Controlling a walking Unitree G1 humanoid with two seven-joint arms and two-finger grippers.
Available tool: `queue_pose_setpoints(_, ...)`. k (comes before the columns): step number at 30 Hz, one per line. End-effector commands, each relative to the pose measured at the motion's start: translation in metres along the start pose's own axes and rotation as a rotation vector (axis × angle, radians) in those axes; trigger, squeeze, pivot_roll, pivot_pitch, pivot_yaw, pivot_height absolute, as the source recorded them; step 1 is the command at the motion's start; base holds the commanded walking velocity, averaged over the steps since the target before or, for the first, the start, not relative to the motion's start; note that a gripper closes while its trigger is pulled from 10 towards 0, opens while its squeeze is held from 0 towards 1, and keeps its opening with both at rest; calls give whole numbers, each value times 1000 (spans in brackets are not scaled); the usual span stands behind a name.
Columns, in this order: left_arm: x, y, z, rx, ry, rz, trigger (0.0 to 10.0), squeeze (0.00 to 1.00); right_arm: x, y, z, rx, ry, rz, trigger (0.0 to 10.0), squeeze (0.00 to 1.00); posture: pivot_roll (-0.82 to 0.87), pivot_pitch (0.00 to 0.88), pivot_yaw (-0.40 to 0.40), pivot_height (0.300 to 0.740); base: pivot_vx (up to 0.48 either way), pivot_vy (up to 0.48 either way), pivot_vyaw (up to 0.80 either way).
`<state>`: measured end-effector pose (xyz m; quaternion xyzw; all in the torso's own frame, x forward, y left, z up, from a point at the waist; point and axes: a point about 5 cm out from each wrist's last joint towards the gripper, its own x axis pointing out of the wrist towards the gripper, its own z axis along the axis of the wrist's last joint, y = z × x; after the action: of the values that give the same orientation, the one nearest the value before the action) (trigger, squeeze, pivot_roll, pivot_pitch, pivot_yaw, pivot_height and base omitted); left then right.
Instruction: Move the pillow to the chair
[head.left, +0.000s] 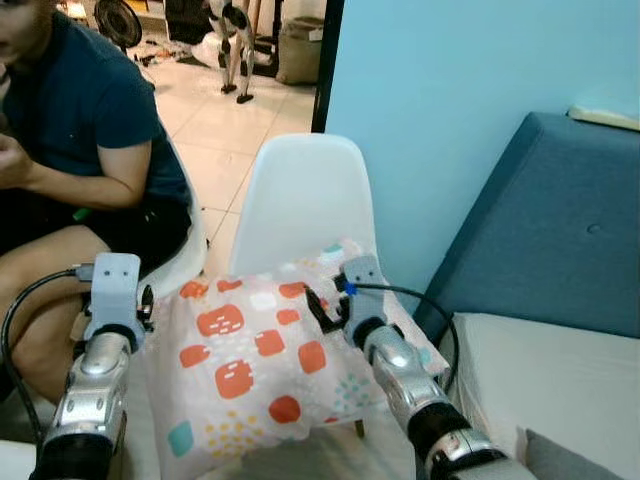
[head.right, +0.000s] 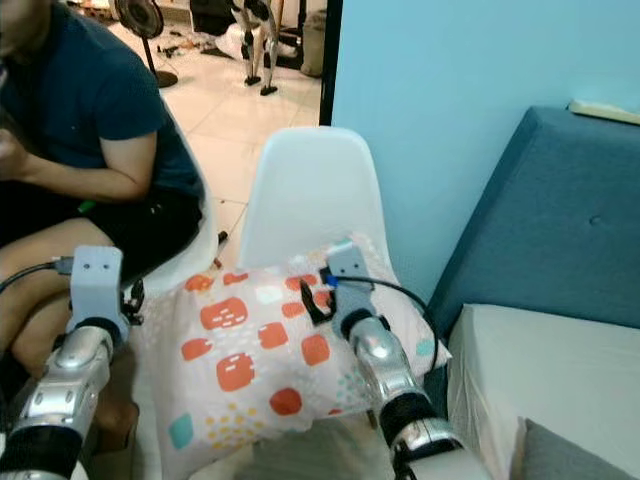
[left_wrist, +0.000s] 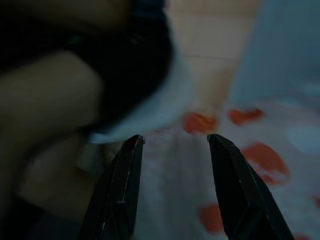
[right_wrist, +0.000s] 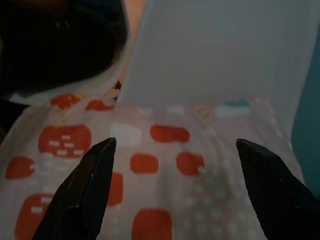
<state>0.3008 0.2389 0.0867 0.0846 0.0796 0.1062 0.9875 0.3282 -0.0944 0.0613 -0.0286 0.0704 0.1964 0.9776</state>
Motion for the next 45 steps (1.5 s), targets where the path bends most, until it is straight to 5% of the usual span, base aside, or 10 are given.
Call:
queue_pose_setpoints(1,-7,-14,-18,14,74,-45,10000,0,-5,-2,-12,36,47,3,10000,0,109,53,-85,740,0,0,0)
queue_pose_setpoints(4,-19,-42,-50,49,184,-101,10000,0,-24,1,-49,14,203,36,10000,0,113,57,-93,740,0,0,0)
queue_pose_setpoints(13,-32,-68,-56,5,179,-164,10000,0,-24,2,-46,-13,173,70,10000,0,98,57,-84,740,0,0,0)
queue_pose_setpoints(16,-29,-64,-54,61,157,-117,10000,0,-26,-1,-52,-53,227,59,10000,0,98,58,-86,740,0,0,0)
queue_pose_setpoints(20,-26,-56,-54,25,166,-54,10000,0,-32,-10,-59,-28,267,14,10000,0,100,57,-89,740,0,0,0)
queue_pose_setpoints(45,-27,-49,-40,-32,108,-29,10000,0,-36,-15,-63,80,302,26,10000,0,68,52,-87,740,0,0,-709)
